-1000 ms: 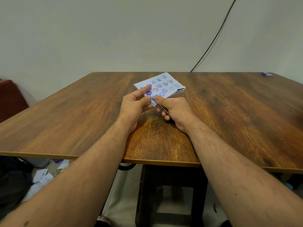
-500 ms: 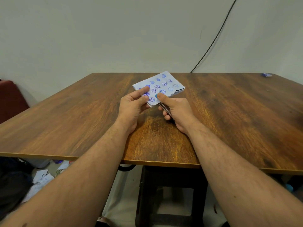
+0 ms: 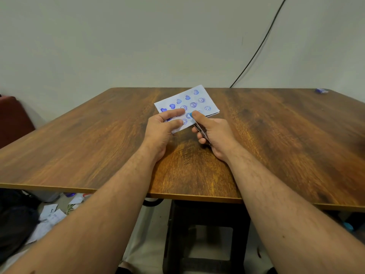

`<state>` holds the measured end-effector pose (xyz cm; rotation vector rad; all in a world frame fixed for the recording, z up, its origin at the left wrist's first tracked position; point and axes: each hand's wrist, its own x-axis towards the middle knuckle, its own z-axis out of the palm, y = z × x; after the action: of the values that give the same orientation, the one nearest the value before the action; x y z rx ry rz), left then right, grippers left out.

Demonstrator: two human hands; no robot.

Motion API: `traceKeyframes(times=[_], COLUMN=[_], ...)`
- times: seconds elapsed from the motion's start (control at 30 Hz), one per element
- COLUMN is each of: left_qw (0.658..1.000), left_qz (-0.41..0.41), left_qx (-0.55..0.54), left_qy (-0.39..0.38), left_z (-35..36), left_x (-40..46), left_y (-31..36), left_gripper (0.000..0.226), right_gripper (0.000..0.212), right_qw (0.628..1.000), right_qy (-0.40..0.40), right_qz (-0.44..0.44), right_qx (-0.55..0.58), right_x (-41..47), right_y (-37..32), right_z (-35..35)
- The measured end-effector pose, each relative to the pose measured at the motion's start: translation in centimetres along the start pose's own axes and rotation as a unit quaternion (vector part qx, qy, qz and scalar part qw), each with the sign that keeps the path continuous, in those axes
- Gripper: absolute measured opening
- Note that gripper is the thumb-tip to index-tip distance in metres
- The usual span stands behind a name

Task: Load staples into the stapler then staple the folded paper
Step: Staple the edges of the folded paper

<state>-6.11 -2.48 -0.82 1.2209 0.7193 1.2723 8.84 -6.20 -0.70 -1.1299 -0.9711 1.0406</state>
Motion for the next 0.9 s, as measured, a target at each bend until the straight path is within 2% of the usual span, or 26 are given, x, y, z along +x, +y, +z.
traceKeyframes(times=[0.2, 0.53, 0.9], left_qw=[0.999, 1.0, 0.999], left_qz=[0.012, 0.012, 0.006], left_qx=[0.029, 0.013, 0.006], left_qy=[-0.01, -0.022, -0.036], left_z=[0.11, -0.26, -0.29], left_x=[0.07, 0.54, 0.59], left_y=[0.02, -0.44, -0.49], left_gripper=[0.037, 0.041, 0.043], right_gripper=[0.034, 0.028, 0.033], right_qw=[0.999, 0.999, 0.997], right_qy=[-0.022, -0.002, 0.011], right_qz=[0.007, 0.004, 0.002], right_qx=[-0.037, -0.032, -0.072], right_x=[0.23, -0.01, -0.01], right_y=[0.16, -0.02, -0.02], right_z=[-0.04, -0.01, -0.1])
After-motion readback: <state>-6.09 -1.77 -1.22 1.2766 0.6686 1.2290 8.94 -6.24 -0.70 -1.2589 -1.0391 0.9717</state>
